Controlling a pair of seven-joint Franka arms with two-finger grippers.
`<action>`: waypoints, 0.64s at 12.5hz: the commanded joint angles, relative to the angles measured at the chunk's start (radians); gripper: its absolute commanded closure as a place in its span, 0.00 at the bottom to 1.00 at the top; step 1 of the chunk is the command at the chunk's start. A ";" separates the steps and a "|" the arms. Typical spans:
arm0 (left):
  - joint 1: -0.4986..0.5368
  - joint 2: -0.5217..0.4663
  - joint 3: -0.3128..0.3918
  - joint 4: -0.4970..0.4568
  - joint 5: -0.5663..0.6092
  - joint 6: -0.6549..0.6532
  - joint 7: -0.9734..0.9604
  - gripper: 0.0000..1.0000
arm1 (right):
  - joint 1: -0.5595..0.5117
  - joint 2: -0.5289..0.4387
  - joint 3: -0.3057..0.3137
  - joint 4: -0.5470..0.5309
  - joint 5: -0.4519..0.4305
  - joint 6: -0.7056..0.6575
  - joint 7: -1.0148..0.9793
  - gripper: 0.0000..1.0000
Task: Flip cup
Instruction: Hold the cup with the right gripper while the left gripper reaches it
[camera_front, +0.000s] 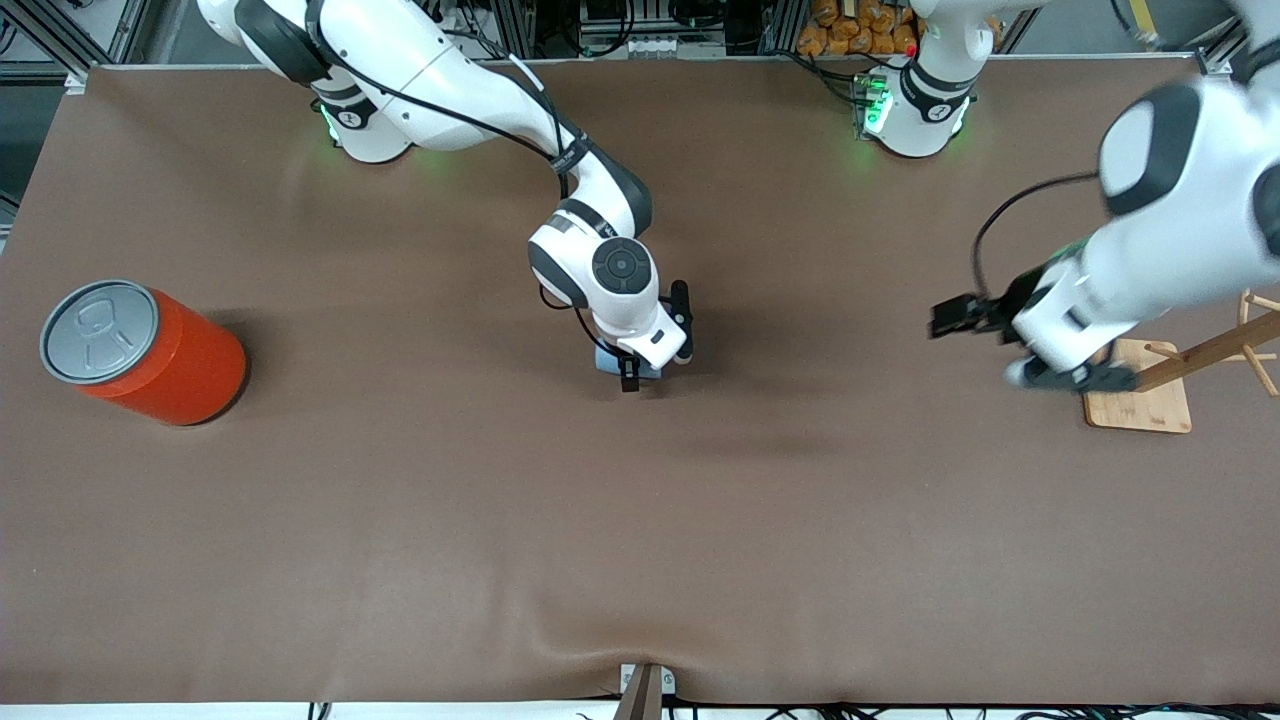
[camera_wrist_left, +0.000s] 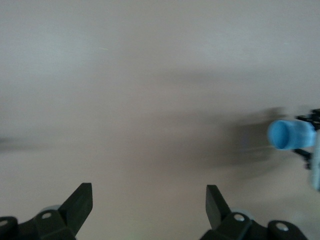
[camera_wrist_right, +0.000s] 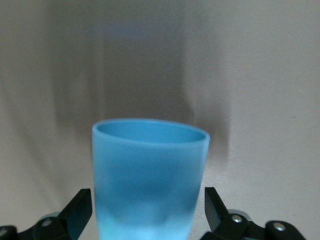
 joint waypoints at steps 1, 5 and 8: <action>-0.035 0.121 -0.013 0.017 -0.061 0.092 -0.016 0.00 | -0.003 -0.009 0.010 0.061 -0.012 -0.030 0.030 0.00; -0.169 0.289 -0.016 0.014 -0.126 0.341 -0.017 0.00 | -0.009 -0.156 0.010 0.063 0.114 -0.191 0.127 0.00; -0.227 0.385 -0.017 0.014 -0.313 0.423 -0.010 0.00 | -0.075 -0.260 0.002 0.061 0.113 -0.302 0.411 0.00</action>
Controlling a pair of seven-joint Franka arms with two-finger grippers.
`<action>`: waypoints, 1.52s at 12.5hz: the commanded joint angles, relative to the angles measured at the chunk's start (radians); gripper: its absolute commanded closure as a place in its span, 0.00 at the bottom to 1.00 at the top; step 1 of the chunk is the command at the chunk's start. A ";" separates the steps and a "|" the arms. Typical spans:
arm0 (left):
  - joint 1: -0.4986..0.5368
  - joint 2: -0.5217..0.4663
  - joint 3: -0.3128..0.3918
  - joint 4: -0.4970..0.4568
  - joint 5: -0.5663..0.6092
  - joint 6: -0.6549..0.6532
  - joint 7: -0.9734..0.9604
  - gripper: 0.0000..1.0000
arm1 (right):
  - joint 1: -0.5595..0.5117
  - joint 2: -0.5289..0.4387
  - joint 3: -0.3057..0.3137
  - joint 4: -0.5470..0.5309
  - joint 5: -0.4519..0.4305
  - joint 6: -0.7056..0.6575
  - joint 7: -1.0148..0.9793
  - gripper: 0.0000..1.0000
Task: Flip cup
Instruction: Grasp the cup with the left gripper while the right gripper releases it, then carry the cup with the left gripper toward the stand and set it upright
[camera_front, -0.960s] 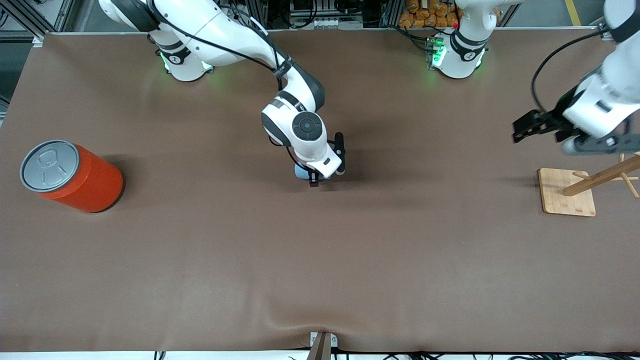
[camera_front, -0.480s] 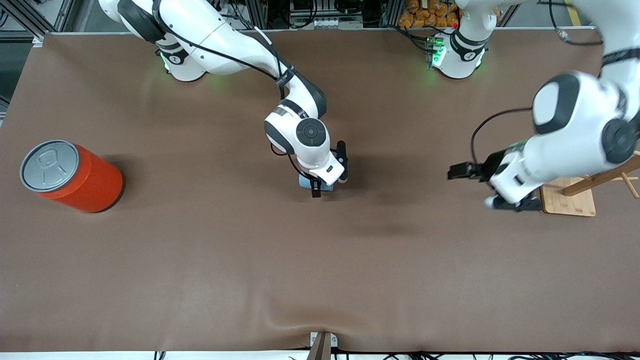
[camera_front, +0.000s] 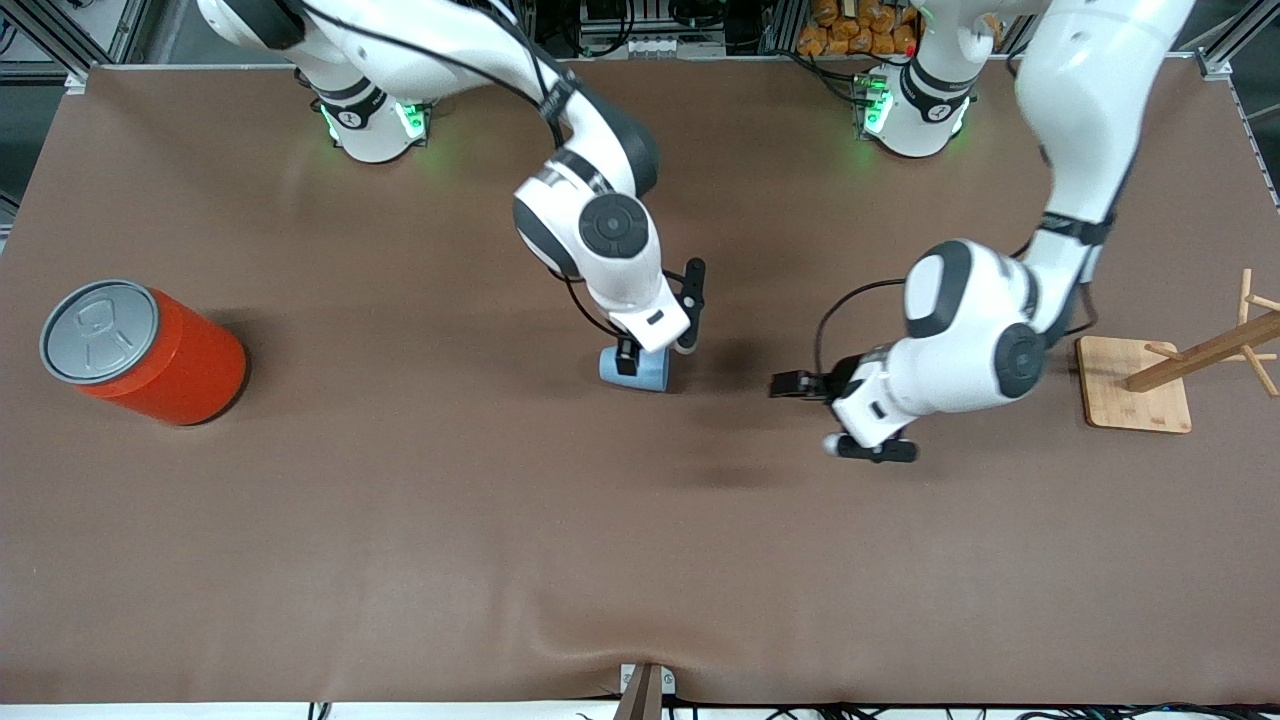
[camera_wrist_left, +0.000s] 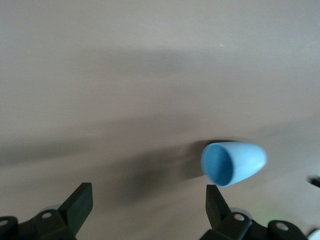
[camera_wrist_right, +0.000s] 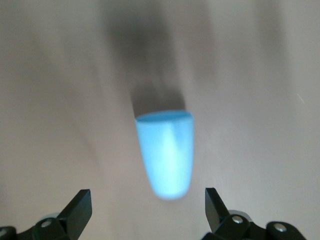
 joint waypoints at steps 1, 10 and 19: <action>-0.022 0.077 -0.003 0.020 -0.177 0.033 0.009 0.03 | -0.101 -0.111 0.004 -0.032 0.014 -0.061 0.227 0.00; -0.130 0.218 -0.002 0.027 -0.640 0.095 0.282 0.17 | -0.428 -0.360 -0.116 -0.080 0.089 -0.259 0.268 0.00; -0.200 0.295 0.000 0.061 -0.828 0.119 0.433 1.00 | -0.611 -0.592 -0.215 -0.124 0.111 -0.498 0.419 0.00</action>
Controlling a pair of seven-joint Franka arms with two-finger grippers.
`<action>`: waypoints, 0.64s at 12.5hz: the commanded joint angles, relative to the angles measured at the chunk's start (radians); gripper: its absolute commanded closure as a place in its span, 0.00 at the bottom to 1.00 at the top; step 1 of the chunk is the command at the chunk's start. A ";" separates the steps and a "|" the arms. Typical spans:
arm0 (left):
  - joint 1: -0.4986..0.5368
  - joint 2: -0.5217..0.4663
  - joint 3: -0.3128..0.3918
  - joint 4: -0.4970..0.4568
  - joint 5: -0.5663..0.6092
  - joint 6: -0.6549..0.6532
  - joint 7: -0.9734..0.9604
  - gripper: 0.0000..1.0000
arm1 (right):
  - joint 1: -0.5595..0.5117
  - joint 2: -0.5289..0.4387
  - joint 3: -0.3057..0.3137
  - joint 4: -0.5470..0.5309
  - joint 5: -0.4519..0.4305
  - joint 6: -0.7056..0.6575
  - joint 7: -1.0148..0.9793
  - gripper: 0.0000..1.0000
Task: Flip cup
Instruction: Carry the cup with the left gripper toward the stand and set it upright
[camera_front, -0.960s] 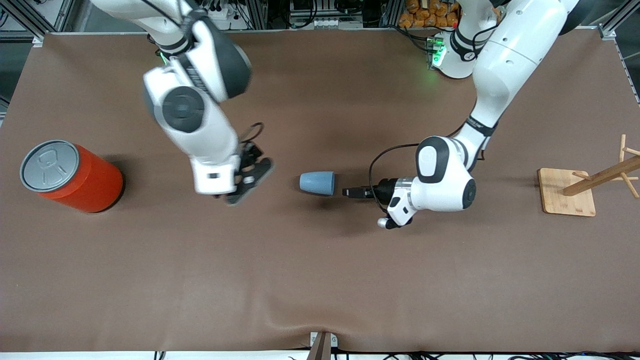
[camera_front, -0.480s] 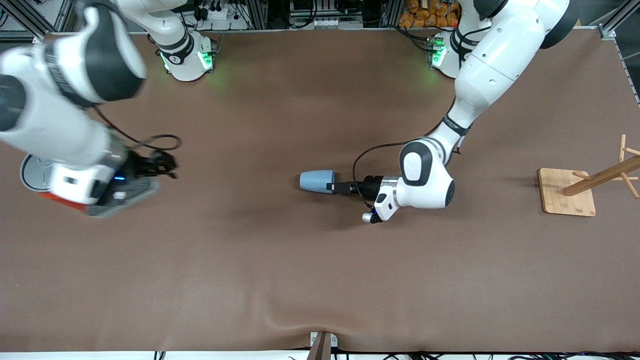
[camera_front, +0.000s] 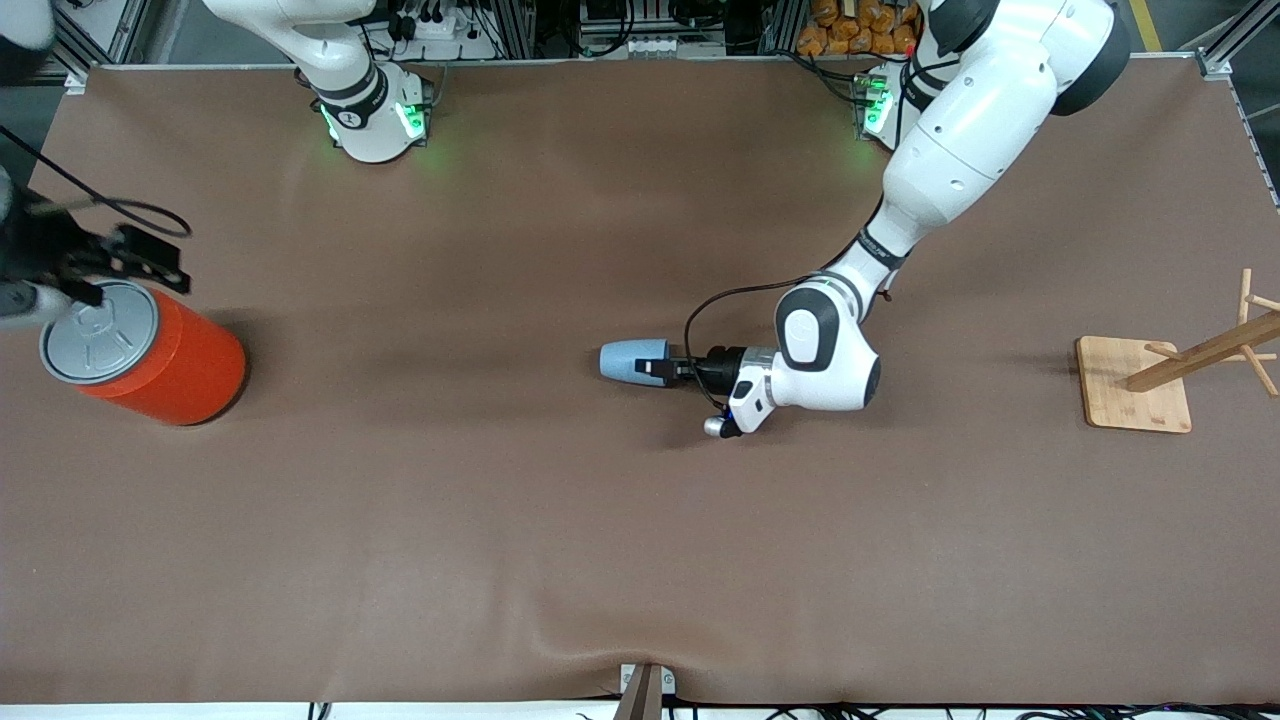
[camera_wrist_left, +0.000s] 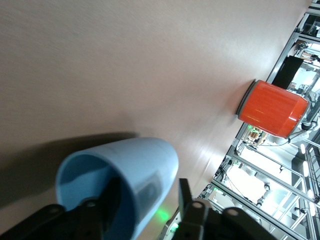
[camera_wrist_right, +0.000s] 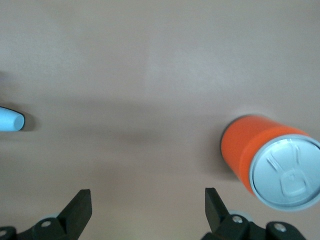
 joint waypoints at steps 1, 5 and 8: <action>-0.013 0.014 0.000 0.039 -0.032 0.010 0.001 1.00 | -0.035 -0.051 0.013 -0.048 0.004 -0.042 0.043 0.00; -0.007 -0.036 0.032 0.075 0.048 0.011 -0.074 1.00 | -0.053 -0.057 0.010 -0.043 0.003 -0.084 0.099 0.00; 0.040 -0.127 0.042 0.140 0.317 0.003 -0.354 1.00 | -0.053 -0.059 0.010 -0.042 0.004 -0.097 0.105 0.00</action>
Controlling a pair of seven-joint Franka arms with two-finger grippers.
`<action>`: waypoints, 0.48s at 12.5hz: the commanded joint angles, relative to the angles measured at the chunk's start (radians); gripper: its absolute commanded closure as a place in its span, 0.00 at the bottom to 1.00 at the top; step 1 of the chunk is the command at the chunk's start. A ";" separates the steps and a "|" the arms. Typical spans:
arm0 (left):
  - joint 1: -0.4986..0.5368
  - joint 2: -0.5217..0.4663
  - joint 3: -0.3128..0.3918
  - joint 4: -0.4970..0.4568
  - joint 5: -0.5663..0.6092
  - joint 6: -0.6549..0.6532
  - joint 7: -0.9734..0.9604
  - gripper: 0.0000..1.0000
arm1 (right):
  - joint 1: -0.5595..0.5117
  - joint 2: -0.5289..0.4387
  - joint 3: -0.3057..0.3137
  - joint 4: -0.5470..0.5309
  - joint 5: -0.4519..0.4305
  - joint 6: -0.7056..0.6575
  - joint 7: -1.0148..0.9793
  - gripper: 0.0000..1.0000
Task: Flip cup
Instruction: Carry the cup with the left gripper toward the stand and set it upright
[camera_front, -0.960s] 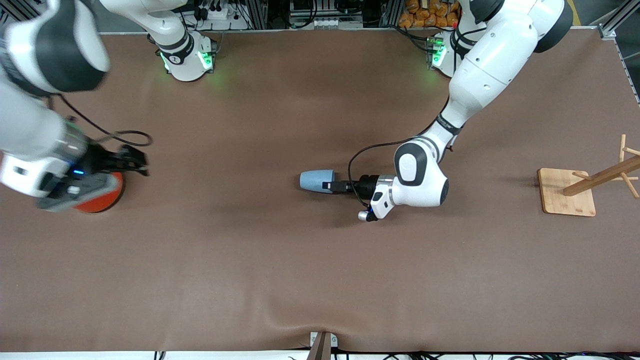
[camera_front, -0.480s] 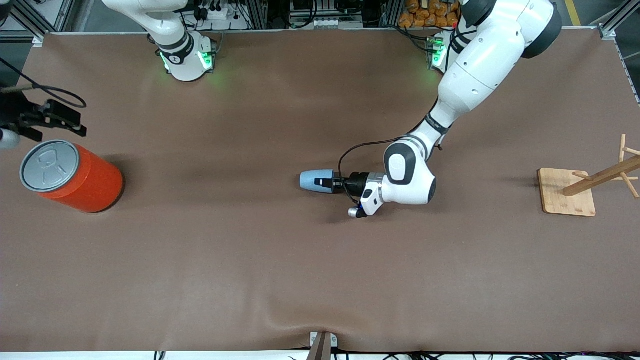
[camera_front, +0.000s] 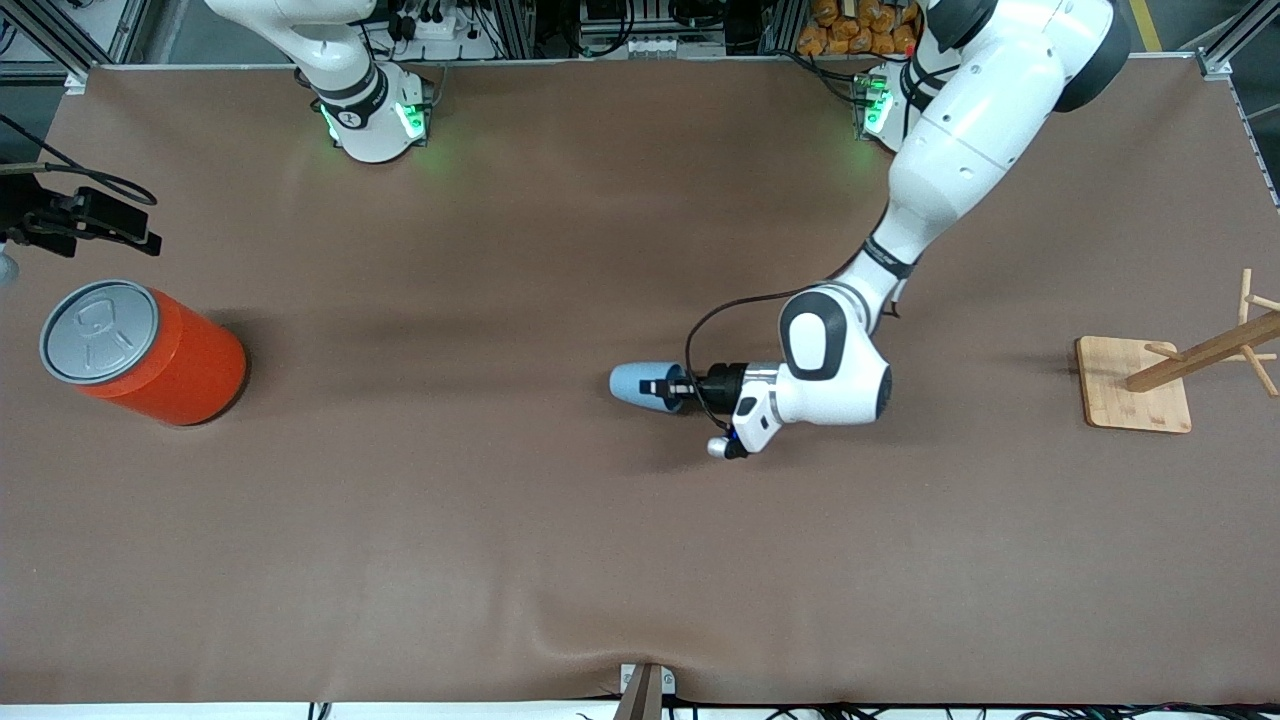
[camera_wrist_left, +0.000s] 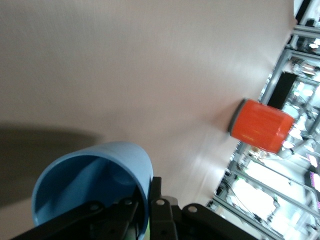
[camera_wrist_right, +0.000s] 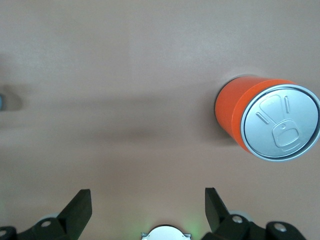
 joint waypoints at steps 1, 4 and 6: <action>0.049 -0.129 0.011 0.015 0.249 -0.010 -0.238 1.00 | -0.014 -0.026 0.013 -0.020 0.004 -0.014 0.034 0.00; 0.188 -0.238 0.021 0.000 0.495 -0.187 -0.323 1.00 | -0.006 -0.028 0.021 -0.015 0.005 -0.034 0.087 0.00; 0.277 -0.298 0.023 -0.032 0.758 -0.275 -0.360 1.00 | -0.008 -0.028 0.020 0.008 -0.005 -0.038 0.072 0.00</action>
